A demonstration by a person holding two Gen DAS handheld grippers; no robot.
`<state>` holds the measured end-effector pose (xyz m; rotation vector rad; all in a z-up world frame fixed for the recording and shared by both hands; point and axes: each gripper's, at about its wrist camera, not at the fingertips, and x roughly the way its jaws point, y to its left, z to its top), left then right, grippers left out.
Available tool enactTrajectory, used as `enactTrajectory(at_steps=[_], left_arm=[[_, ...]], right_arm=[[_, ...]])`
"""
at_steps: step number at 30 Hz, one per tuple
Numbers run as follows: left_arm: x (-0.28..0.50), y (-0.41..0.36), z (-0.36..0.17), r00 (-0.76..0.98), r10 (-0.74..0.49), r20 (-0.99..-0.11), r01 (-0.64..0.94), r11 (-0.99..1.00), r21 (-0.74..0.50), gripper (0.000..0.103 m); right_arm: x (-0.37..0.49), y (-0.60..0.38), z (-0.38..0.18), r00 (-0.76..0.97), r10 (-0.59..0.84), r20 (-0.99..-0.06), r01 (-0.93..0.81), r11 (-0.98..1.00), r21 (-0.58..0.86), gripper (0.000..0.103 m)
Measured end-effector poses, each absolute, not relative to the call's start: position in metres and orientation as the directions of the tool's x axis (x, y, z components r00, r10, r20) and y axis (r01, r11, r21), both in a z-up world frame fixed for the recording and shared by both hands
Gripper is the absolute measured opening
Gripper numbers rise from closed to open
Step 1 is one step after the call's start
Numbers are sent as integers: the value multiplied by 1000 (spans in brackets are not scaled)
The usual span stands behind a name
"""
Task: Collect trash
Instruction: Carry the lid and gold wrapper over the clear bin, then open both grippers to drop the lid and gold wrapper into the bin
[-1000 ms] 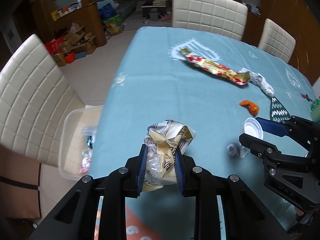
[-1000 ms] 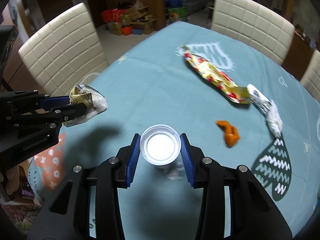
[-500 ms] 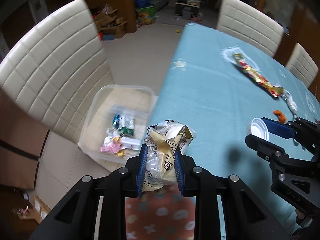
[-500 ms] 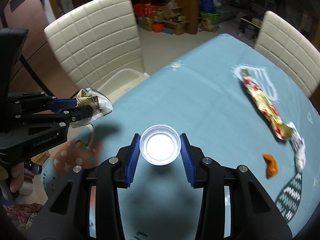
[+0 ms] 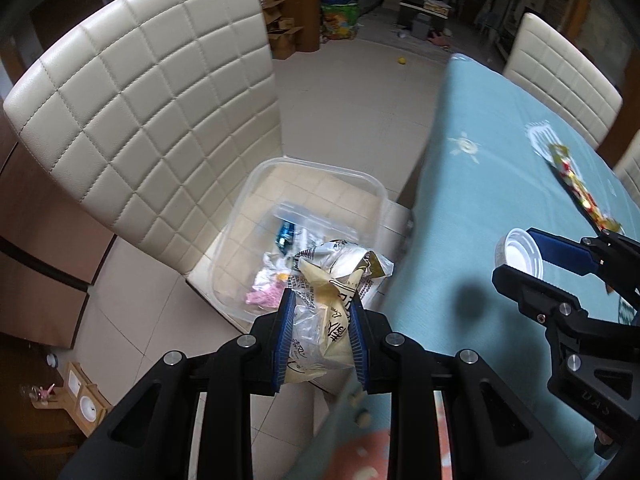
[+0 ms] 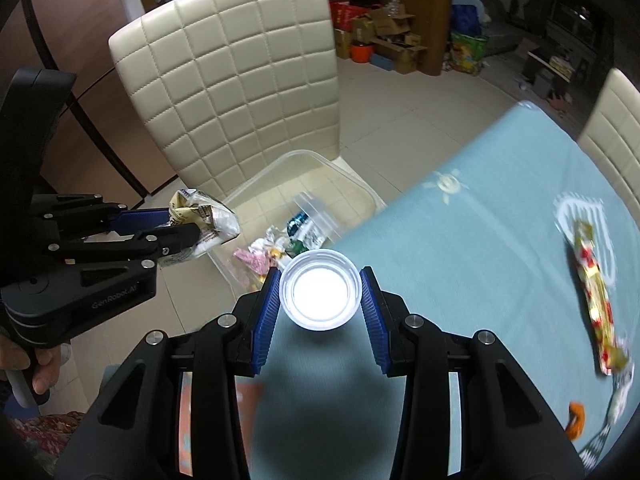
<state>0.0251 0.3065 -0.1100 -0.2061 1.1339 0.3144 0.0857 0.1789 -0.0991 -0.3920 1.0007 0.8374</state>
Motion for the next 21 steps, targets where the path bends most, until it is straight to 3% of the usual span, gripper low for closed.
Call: enactTrajectory(at_steps=[9,13,15,17,19,21], left_arm=[[54,340,-115,372,186,-909,-385,922,31,26],[65,348,-118,375,152,-914,-380,925,-2,28],[70,351,-120,367,165,-915,-388,922,11,39],[74,355,-123,357,190,-914,-405,914,32,65],[76,361,-123,357,213,-910,-432,901,42,78],[76,366,-124,354,223,-908,-451,892,43,80]], right_arm=[[112,221,-105,253,433,-865,-797,601,68,42],[125,233,-112,240,429,-871,-802,594,71,42],[129,238,-114,246,425,-871,-806,589,60,42],[133,240,-116,248,422,-872,-809,586,53,42],[138,243,-119,244,422,-873,-809,585,57,42],[142,246,-123,233,421,-877,-811,581,64,42]])
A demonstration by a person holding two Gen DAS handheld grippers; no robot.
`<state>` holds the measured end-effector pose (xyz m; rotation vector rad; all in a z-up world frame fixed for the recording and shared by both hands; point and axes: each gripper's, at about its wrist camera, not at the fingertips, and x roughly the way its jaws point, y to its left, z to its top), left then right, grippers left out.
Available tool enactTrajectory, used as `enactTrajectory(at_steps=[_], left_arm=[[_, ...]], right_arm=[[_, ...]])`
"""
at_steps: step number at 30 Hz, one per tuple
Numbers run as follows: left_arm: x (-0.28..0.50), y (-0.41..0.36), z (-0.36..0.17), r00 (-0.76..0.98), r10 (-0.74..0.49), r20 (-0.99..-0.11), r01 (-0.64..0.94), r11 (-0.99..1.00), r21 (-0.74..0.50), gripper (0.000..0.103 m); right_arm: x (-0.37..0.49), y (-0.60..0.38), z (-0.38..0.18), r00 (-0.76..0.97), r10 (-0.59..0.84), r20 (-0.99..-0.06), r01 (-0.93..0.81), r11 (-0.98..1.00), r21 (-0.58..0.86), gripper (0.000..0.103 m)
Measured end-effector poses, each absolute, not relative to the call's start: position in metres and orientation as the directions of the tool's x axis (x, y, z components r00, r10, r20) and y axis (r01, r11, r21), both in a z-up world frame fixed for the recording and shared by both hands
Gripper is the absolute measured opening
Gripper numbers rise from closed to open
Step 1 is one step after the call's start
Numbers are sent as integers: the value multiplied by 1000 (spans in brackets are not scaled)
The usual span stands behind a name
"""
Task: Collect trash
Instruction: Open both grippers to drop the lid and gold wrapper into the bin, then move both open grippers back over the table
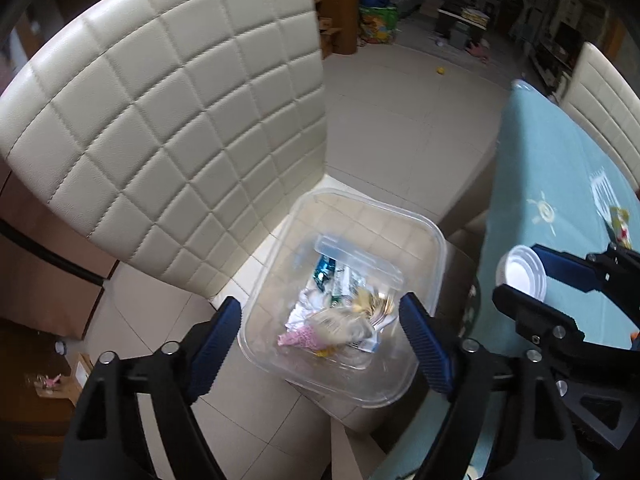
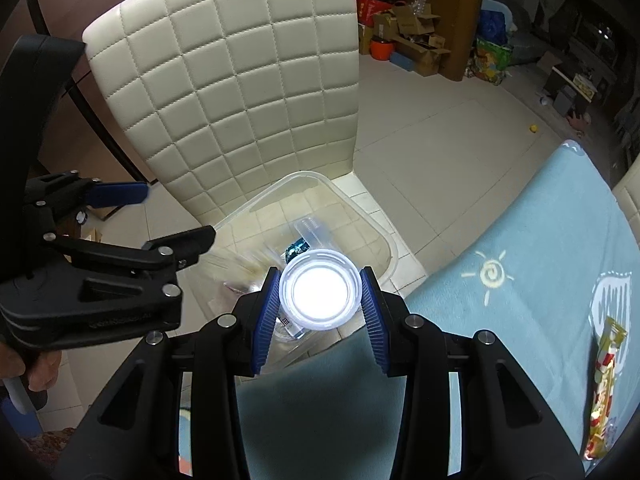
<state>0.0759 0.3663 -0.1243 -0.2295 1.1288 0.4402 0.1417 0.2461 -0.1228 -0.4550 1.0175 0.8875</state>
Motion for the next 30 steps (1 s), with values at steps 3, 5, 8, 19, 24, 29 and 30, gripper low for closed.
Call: enactTrajectory(at_steps=[3,5,8,19,24,29,30], left_arm=[[74,373,-127,338,242,-910,-468,882,60,80],[72,377,-129,329,247,-911,-479,876,64,80],[67,382,-130,315,254,-915,-499,864,69,80],[52,372,-114,316,264,-911,-519,852,66,81],[49,337,-100,348,232,-908,-470,881,45,81],[55,286,-87,384,190,-904,-379,925,34,81],[57,270,-85,392,175,-903,-349,937,30,81]], right_arm=[[144,252,-128,217,422,-880,-819,569,71,42],[144,258,-130,210,424,-881,-823,563,74,43],[141,265,-131,190,426,-884,-833,547,84,67],[129,222,-109,275,433,-858,-792,608,53,87],[120,173,-97,320,419,-850,-741,670,52,87],[112,98,-91,386,374,-843,-644,764,44,87],[111,82,-91,398,360,-844,-621,783,41,87]])
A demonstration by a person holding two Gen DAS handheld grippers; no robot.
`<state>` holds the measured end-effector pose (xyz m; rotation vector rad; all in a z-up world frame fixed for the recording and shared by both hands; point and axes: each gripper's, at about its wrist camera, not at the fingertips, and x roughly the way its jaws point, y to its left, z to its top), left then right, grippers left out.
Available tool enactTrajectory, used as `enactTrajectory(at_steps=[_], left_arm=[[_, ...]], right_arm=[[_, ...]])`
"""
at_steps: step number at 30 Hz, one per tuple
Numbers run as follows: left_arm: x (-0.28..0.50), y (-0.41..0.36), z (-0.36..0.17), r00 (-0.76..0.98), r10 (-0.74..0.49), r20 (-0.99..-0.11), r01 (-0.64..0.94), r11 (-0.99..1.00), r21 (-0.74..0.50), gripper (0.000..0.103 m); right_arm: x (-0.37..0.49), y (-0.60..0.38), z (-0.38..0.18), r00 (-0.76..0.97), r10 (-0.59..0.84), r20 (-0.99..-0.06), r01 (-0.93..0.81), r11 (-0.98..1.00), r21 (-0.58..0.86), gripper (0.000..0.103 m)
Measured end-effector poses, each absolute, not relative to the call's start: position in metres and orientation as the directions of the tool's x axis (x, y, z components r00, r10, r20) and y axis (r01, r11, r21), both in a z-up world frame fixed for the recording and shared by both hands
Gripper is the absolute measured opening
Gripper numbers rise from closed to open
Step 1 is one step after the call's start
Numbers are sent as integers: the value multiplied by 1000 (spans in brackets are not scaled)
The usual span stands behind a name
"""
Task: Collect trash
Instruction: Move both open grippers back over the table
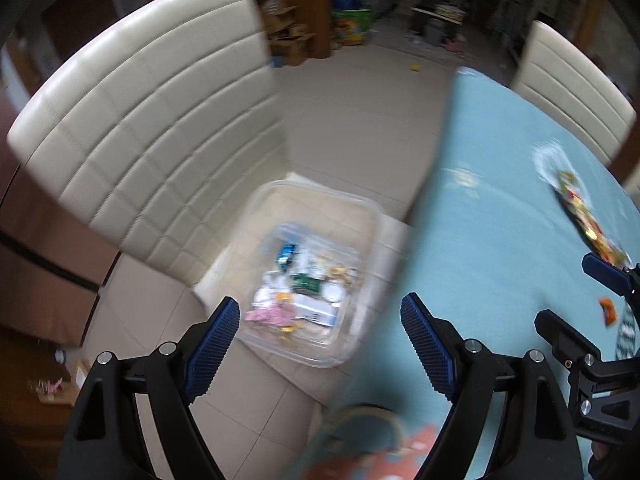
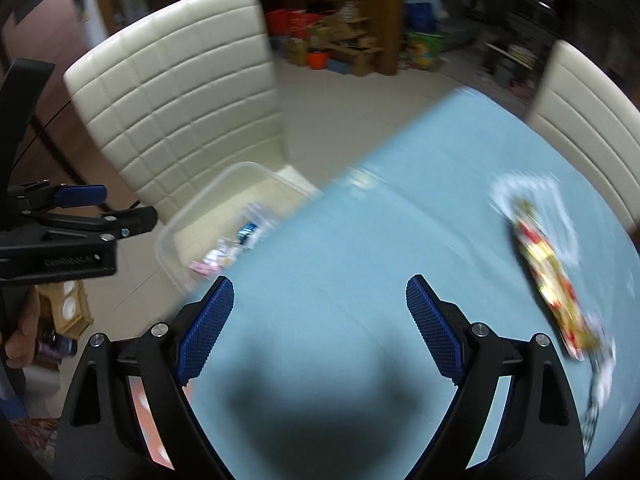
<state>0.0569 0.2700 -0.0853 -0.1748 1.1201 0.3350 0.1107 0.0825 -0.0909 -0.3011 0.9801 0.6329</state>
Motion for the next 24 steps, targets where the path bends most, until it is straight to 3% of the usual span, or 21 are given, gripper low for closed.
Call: enactTrajectory(at_steps=[12,24], left_arm=[[83,107,-89,409,11,-913,-43,999,-7,81],[124,-55,-107,360,-114,-926,192,980,-46,81]], right_arm=[[98,-115,-101,476,134,-869,-286,958,-10,78],[118,-227,-116,467,59,-882,-181,983,-31,69]])
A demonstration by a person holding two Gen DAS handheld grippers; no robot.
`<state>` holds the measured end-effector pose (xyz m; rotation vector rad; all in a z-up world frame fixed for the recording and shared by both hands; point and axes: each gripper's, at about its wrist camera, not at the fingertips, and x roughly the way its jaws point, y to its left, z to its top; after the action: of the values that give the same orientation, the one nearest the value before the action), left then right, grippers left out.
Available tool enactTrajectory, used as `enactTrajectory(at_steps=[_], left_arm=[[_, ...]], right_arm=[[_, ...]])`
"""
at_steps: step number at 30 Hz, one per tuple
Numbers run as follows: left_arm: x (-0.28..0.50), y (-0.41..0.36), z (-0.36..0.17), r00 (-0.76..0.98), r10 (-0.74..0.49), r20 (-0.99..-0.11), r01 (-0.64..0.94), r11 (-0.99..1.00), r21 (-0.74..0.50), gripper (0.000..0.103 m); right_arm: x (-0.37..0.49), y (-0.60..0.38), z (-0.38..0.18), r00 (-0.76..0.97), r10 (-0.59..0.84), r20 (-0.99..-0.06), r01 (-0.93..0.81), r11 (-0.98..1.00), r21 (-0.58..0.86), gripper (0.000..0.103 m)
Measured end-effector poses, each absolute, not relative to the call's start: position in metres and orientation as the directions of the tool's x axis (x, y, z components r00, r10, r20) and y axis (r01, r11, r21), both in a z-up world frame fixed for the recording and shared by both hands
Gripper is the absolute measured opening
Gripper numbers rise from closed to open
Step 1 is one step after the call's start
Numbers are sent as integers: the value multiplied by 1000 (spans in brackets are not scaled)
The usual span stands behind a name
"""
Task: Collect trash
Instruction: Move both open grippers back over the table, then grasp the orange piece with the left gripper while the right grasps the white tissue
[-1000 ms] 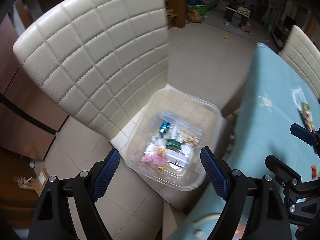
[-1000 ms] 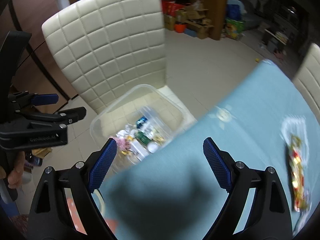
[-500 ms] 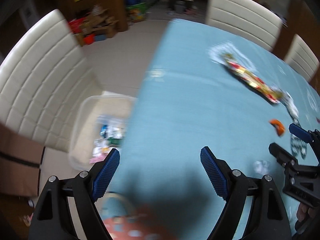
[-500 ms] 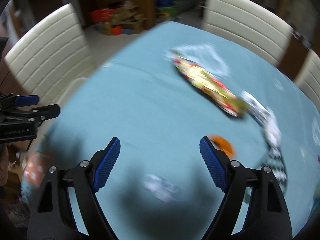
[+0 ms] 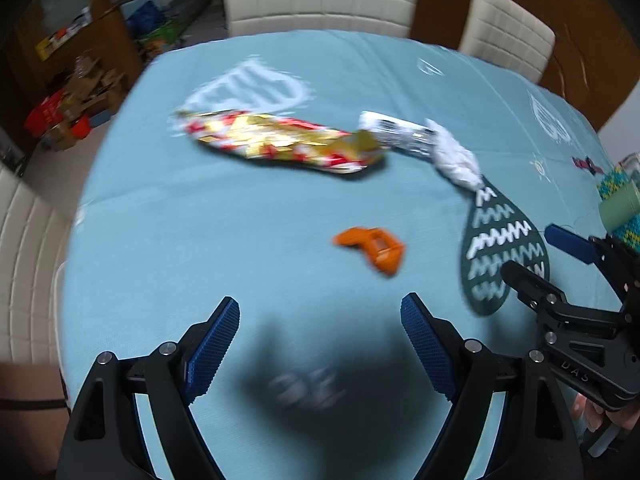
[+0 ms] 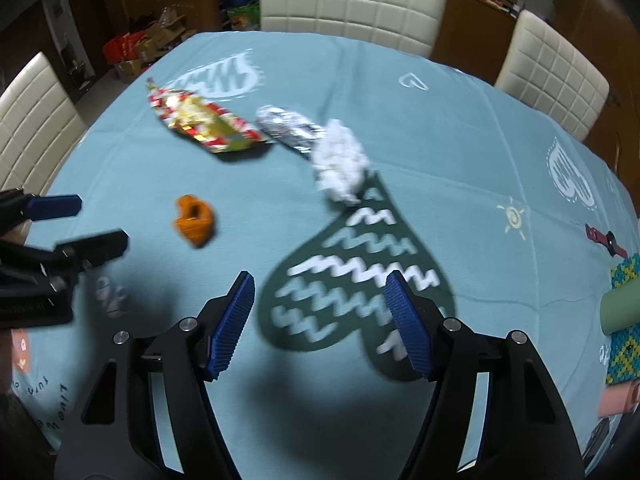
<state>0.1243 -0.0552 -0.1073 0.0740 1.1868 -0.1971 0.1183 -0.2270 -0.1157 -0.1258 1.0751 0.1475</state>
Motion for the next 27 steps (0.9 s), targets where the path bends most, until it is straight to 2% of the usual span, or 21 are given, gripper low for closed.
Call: enactTrajectory(at_steps=[5,12,13,15,16,17,19,22,27], left_arm=[[149,-87,-125,328,-100,-939,194,980,-37,81],[166,-89,-141,294,-95,-951,194,980,-38,78],[167,-90,-144,289,-94,-953,196,980,-37,70],[167,-91,-146,300,-75,-951,209,978,-11,59],[167,-92,-145,307,-69,-949,217,976,-1,51],[167,-92,-144,313,-67,-947,225,974,6,41],[167,-91,-142,312,-84,-947,229,973,-11,35],[164,-85,-138,324,-88,-942,218,976,-16,30],[149,-82,-121,359,-92,-929,240,971,-3,29]], right_arm=[[146,-238,-121,466,97,-880,-210,978,-4,69],[188,-232,-138,439,150,-886,-254,967,38,68],[193,-231,-142,432,154,-889,-260,965,42,66],[199,-229,-148,420,156,-894,-264,964,44,55],[201,-228,-152,411,158,-898,-262,964,50,40],[202,-229,-154,407,162,-899,-259,964,57,34],[197,-229,-154,422,160,-892,-251,967,55,29],[188,-229,-151,424,162,-891,-244,968,60,26],[167,-225,-138,432,169,-886,-250,966,63,26]])
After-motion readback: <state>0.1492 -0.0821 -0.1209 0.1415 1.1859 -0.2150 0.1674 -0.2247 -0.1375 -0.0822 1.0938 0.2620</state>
